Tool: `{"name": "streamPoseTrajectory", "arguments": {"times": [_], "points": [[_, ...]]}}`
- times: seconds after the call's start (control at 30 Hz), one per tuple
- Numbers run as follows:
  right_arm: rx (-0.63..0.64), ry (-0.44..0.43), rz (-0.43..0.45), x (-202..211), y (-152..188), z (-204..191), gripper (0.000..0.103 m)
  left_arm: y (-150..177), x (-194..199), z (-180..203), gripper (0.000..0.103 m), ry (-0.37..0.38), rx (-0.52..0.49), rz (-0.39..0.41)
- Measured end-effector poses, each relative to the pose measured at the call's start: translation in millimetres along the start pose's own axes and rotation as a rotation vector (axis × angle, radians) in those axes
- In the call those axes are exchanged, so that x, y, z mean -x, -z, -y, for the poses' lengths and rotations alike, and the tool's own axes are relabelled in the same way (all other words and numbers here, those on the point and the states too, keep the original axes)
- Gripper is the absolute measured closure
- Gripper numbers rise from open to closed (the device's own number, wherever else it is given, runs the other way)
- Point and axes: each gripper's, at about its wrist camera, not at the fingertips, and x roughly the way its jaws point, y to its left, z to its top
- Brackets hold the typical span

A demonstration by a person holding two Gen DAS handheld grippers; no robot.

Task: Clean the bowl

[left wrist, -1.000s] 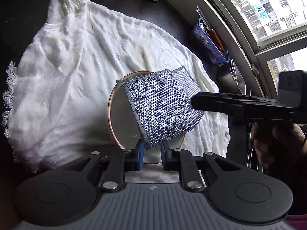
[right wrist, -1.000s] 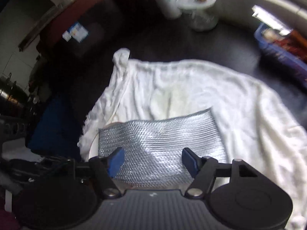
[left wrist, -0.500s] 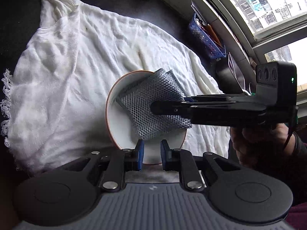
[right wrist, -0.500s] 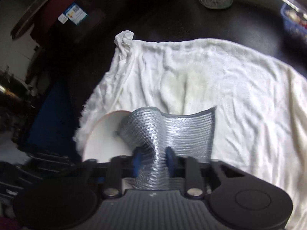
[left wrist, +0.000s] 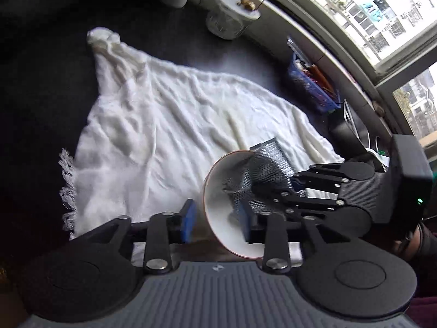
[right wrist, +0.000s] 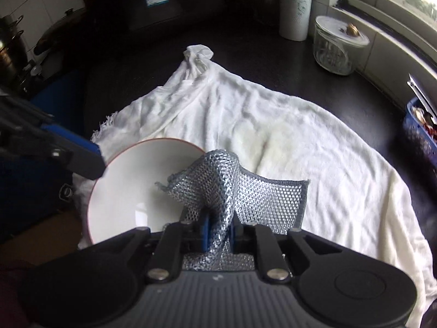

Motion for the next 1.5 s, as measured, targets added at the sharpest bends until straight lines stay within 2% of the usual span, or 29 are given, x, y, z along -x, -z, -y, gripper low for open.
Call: {"name": "streamPoseTrajectory", "arguments": {"times": [0.1,0.2,0.27,0.37,0.43,0.6,0.8,0.87,0.93,1.03,1.13,1.23,1.33,1.4,1.5], "points": [[-0.041,-0.042,-0.010,-2,-1,8,0.089,1,-18,0,0.068,0.004,-0.026,-0.031],[-0.071,-0.076,-0.012,-3,-1,14,0.089,2,-36,0,0.082,0.006,-0.054,-0.060],[-0.076,-0.086,-0.006,-2,0,15,0.089,4,-36,3,0.088,-0.006,-0.092,-0.042],[-0.084,-0.097,0.034,1,0,17,0.090,2,-32,4,0.090,0.028,-0.084,-0.012],[-0.063,-0.102,0.056,5,-3,16,0.090,-4,-32,11,0.091,0.008,-0.114,0.015],[0.121,-0.030,0.098,9,-9,2,0.090,-18,-31,27,0.093,-0.043,-0.188,0.082],[0.318,0.128,0.191,19,-10,-10,0.091,-35,-30,48,0.093,-0.109,-0.286,0.166],[0.372,0.186,0.229,23,-9,-15,0.092,-23,-30,67,0.093,-0.202,-0.454,0.227],[0.392,0.190,0.228,24,-5,-17,0.092,-4,-34,86,0.093,-0.303,-0.637,0.282],[0.378,0.166,0.199,22,1,-19,0.092,34,-43,103,0.095,-0.398,-0.867,0.342],[0.279,0.141,0.173,20,3,-14,0.092,38,-40,106,0.095,-0.397,-0.822,0.349],[0.173,0.116,0.160,19,4,-7,0.091,36,-36,100,0.094,-0.388,-0.709,0.361],[-0.016,0.046,0.130,10,11,6,0.088,33,-30,86,0.094,-0.363,-0.546,0.372],[-0.168,-0.038,0.122,6,20,18,0.088,32,-26,73,0.094,-0.335,-0.414,0.369],[-0.250,-0.102,0.126,3,28,20,0.088,30,-21,46,0.093,-0.267,-0.186,0.353]]}}
